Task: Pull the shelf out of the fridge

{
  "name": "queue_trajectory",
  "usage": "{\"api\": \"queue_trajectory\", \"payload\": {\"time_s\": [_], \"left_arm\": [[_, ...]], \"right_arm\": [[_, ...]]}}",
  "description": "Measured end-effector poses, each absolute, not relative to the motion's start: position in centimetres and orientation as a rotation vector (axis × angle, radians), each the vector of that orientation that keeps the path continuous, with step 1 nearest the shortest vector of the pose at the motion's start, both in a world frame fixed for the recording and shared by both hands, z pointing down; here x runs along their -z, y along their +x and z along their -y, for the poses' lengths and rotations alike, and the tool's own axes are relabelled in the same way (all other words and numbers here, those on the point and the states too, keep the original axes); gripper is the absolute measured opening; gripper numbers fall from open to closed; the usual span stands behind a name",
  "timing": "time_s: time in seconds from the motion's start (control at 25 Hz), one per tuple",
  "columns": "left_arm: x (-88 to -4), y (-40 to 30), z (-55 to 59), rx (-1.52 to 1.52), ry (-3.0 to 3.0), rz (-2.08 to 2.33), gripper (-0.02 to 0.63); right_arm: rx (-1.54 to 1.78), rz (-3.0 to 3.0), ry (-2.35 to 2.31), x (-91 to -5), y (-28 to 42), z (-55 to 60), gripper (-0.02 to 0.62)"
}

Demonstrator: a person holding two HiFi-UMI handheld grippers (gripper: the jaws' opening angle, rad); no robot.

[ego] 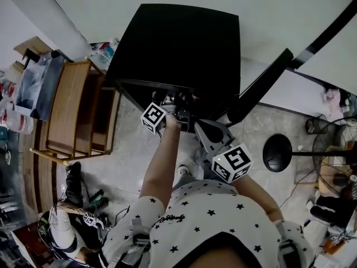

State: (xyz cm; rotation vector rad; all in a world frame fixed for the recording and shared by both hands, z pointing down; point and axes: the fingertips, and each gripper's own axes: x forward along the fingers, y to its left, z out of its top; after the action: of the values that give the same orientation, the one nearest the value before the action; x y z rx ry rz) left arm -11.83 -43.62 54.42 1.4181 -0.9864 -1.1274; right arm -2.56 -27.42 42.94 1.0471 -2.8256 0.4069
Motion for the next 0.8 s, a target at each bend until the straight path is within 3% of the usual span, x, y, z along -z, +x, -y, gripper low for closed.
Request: {"api": "queue_trajectory", "payload": {"time_s": [0.4, 0.68, 0.8], "left_arm": [[-54.4, -11.7, 46.9, 1.163, 1.389, 0.976, 0.201], [-54.2, -11.7, 47.9, 1.140, 1.395, 0.996, 0.037], [-54.1, -11.7, 47.8, 1.148, 1.389, 0.991, 0.029]], "right_arm": [[-0.413, 2.813, 1.042, -43.1, -2.2, 28.0, -0.006], [-0.416, 2.802, 1.055, -43.5, -1.9, 27.9, -0.006], [-0.418, 2.799, 1.059, -43.6, -1.9, 27.8, -0.006]]}}
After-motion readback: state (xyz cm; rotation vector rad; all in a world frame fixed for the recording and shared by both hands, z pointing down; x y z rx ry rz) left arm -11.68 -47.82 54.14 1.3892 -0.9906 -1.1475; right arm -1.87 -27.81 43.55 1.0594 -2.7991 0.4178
